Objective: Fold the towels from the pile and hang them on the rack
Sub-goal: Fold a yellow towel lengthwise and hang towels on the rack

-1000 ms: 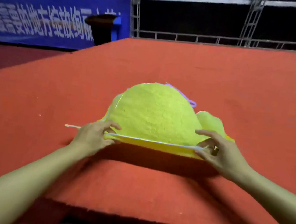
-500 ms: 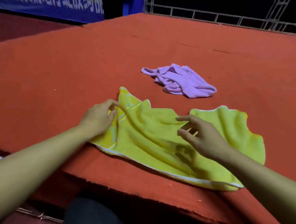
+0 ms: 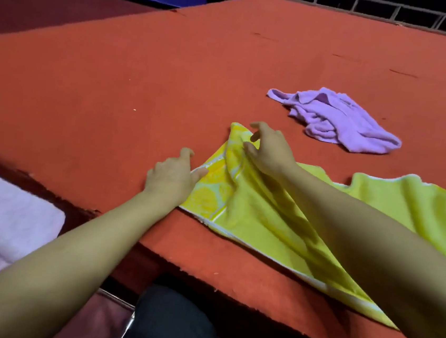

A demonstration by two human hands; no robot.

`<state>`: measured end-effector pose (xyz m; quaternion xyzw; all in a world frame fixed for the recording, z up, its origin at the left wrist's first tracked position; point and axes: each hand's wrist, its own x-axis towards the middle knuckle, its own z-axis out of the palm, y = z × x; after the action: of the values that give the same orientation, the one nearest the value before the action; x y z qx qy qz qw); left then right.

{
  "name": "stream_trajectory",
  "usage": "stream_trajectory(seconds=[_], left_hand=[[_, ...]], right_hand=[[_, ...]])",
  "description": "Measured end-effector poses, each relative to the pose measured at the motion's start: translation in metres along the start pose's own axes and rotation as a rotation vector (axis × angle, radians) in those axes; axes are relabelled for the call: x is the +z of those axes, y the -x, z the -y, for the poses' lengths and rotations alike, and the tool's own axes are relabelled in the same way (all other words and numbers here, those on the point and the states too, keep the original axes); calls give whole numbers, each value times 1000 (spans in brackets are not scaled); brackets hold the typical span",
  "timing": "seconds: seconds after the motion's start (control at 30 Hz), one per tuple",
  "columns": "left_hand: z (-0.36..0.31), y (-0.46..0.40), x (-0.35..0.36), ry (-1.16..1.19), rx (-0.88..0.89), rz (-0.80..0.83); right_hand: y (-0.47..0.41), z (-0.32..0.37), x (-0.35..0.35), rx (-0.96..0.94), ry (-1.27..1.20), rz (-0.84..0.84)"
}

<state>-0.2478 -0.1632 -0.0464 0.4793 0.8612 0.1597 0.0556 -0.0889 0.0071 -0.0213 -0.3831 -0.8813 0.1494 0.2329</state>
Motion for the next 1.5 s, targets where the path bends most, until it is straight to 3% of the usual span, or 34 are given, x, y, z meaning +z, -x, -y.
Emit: stream_trajectory(seconds=[0.07,0.17,0.4,0.73,0.93,1.1,1.37,1.5], left_hand=[[24,-1,-6,81,3,46],[55,9,-21,15,-33,86],[64,36,-43,-60,-85,29],[15,-122,-2,338,-2,12],[-12,-166,18,326,151,42],[-13,-191,25,336,118,133],[-14,-193,12,155,-106,-53],[-52,-162,6,88,28,-224]], right_hand=[[-7,3,10,-5,-5,13],[-12,14,25,-35,-13,18],[-18,38,52,7,114,80],[-69,19,52,260,166,102],[-88,9,61,255,135,123],[-99,3,59,242,-26,89],[-77,-18,31,185,49,51],[-49,-45,-2,266,19,19]])
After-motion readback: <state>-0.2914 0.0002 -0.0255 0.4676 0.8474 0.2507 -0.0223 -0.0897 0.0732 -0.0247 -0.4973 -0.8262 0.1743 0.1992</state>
